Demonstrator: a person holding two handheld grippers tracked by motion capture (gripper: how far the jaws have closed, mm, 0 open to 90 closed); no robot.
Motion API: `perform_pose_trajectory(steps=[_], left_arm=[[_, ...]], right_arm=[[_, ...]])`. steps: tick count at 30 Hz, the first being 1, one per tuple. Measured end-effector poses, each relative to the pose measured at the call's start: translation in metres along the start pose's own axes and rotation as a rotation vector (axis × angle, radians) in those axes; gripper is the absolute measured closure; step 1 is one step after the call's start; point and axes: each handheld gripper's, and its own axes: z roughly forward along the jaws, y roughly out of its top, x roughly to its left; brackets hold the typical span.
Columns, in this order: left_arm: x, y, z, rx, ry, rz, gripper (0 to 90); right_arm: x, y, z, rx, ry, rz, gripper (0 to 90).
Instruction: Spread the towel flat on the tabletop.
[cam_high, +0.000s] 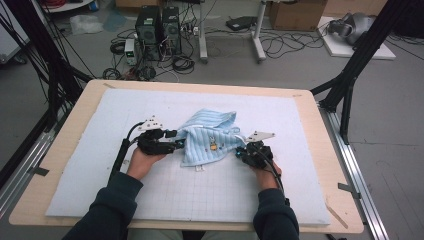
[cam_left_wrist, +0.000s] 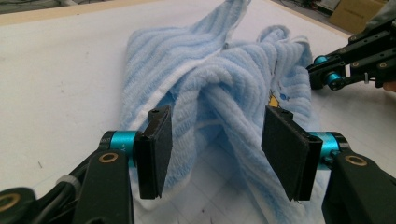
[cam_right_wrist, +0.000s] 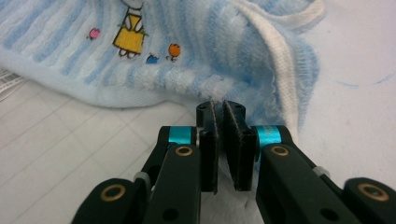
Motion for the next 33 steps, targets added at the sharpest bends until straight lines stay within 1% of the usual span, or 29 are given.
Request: perform_pose_trajectory(steps=[3,5,7,9,11,13,15,16,19,21,22,23,24,25,26,27,28,29,30,31,33], left_arm=[[-0.004,-0.005,-0.007,-0.006,0.002,-0.011,43.6],[-0.007,-0.010,-0.013,-0.006,0.002,-0.014,43.7],[-0.012,-0.016,-0.019,-0.010,0.004,-0.021,43.8],[-0.017,-0.022,-0.025,-0.005,0.009,-0.021,43.7],[-0.025,-0.028,-0.030,0.004,0.005,-0.019,43.7],[-0.030,-0.031,-0.033,0.009,0.004,-0.015,43.7],[-0.035,-0.034,-0.034,0.013,-0.001,-0.013,43.7],[-0.038,-0.036,-0.035,0.017,-0.003,-0.013,43.7],[-0.045,-0.041,-0.034,0.030,-0.012,-0.011,43.7],[-0.050,-0.043,-0.033,0.046,-0.013,0.002,43.7],[-0.052,-0.043,-0.032,0.052,-0.011,0.009,43.6],[-0.053,-0.043,-0.031,0.058,-0.010,0.009,43.6],[-0.055,-0.043,-0.029,0.069,-0.008,0.008,43.4],[-0.056,-0.043,-0.027,0.074,-0.008,0.013,43.1],[-0.058,-0.042,-0.025,0.079,-0.006,0.019,43.2],[-0.058,-0.041,-0.022,0.083,-0.008,0.022,43.2],[-0.059,-0.041,-0.017,0.084,-0.019,0.014,43.2],[-0.060,-0.040,-0.013,0.096,-0.025,0.015,43.2],[-0.062,-0.039,-0.008,0.118,-0.020,0.027,43.4],[-0.064,-0.037,-0.004,0.147,-0.017,0.054,43.5],[-0.070,-0.036,0.003,0.189,-0.007,0.098,45.4]], right_arm=[[0.008,-0.001,-0.007,0.034,0.023,-0.005,84.8],[0.018,-0.007,-0.015,0.046,0.042,-0.011,84.8],[0.030,-0.014,-0.024,0.048,0.057,-0.032,84.7],[0.040,-0.022,-0.031,0.037,0.077,-0.033,84.7],[0.048,-0.030,-0.039,0.025,0.094,-0.023,84.7],[0.055,-0.037,-0.046,0.021,0.102,-0.013,84.7],[0.061,-0.044,-0.053,0.009,0.105,-0.014,84.7],[0.065,-0.047,-0.056,0.004,0.109,-0.006,84.7],[0.072,-0.057,-0.065,-0.016,0.113,-0.002,82.9],[0.075,-0.062,-0.071,-0.045,0.076,0.003,71.2],[0.075,-0.064,-0.074,-0.061,0.063,0.021,65.7],[0.074,-0.065,-0.077,-0.082,0.043,0.037,62.5],[0.073,-0.066,-0.082,-0.101,0.021,0.047,61.1],[0.072,-0.067,-0.086,-0.121,0.002,0.052,57.6],[0.070,-0.067,-0.090,-0.144,-0.021,0.060,57.0],[0.068,-0.068,-0.093,-0.160,-0.033,0.074,56.7],[0.065,-0.068,-0.094,-0.174,-0.042,0.086,56.3],[0.063,-0.068,-0.095,-0.184,-0.050,0.100,56.2],[0.061,-0.069,-0.096,-0.191,-0.059,0.109,55.9],[0.059,-0.069,-0.096,-0.194,-0.065,0.117,55.4],[0.058,-0.070,-0.094,-0.188,-0.071,0.114,53.9]])
